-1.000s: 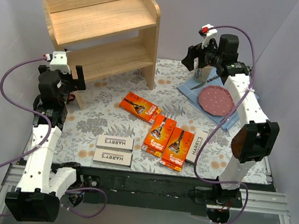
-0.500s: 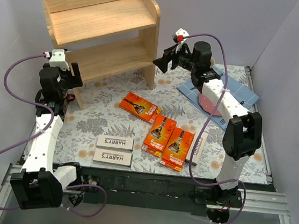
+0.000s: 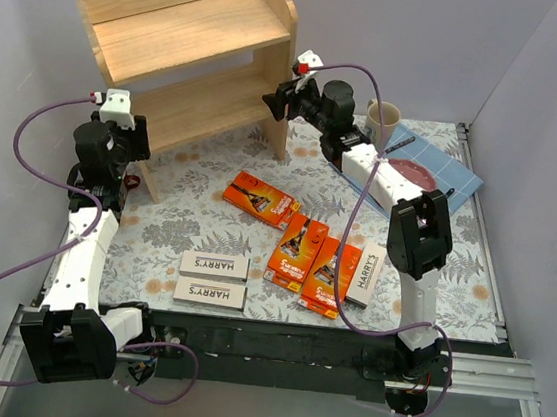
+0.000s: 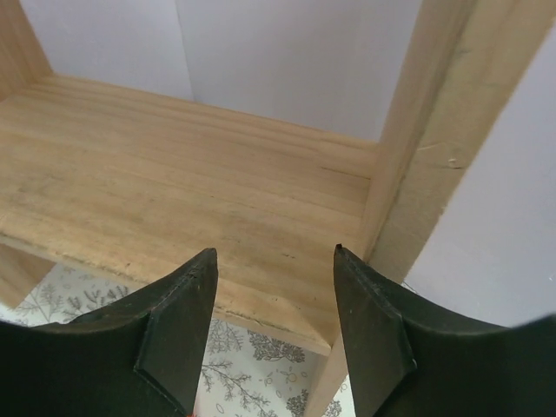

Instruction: Place and organize the shaving razors onto the shelf

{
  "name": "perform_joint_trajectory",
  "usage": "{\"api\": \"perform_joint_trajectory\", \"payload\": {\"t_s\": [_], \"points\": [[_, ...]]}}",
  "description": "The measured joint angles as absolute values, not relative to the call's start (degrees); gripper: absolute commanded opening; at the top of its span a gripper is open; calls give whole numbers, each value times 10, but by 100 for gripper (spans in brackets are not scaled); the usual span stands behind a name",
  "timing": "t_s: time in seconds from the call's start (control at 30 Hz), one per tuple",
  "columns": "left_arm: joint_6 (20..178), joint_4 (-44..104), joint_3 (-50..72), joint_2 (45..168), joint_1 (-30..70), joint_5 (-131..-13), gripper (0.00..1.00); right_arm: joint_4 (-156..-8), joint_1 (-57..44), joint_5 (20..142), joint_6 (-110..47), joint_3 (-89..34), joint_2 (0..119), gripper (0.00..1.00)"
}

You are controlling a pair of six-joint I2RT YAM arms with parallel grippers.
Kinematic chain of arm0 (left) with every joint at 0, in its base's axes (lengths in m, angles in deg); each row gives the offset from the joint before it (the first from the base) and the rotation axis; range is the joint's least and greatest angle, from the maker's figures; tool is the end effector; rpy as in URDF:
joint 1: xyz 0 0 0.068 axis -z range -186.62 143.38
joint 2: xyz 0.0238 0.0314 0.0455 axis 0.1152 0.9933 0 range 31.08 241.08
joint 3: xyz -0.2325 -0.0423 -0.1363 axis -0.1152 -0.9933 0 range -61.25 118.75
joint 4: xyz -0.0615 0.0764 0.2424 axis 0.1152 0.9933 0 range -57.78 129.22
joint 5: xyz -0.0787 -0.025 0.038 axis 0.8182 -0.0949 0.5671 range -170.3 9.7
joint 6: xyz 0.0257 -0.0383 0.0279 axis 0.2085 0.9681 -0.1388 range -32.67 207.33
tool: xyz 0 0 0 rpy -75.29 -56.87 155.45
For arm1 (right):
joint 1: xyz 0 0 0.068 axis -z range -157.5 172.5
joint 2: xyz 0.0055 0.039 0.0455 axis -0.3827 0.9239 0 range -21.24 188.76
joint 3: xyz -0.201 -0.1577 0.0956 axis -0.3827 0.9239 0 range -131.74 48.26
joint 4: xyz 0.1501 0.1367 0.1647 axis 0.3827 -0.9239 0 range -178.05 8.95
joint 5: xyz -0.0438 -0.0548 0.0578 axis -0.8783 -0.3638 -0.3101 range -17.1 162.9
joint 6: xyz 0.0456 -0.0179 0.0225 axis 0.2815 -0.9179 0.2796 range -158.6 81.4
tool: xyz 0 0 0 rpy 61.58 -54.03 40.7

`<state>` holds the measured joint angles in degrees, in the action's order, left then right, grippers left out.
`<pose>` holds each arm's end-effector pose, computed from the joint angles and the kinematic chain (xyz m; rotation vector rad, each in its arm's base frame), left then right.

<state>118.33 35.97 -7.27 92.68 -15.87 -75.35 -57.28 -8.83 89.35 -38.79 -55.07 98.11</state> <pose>0.2498 0.0376 0.3511 -0.5536 1.6936 -0.3507 0.4290 0.2731 0.3482 -0.6266 1.3340 0.6496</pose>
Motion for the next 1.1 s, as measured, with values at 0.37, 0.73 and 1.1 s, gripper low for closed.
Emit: {"api": "perform_joint_trajectory", "payload": {"t_s": [0.37,0.73,1.1], "points": [[1175,324,-76,941,-164,-766,17,-603,-96,856,-421,-537,964,69],[1189,305,-84,942,-163,-774,7,-587,-73,826,-423,-540,960,79],[1193,302,-85,945,-164,-768,8,-535,-68,858,-444,-642,1083,12]]}}
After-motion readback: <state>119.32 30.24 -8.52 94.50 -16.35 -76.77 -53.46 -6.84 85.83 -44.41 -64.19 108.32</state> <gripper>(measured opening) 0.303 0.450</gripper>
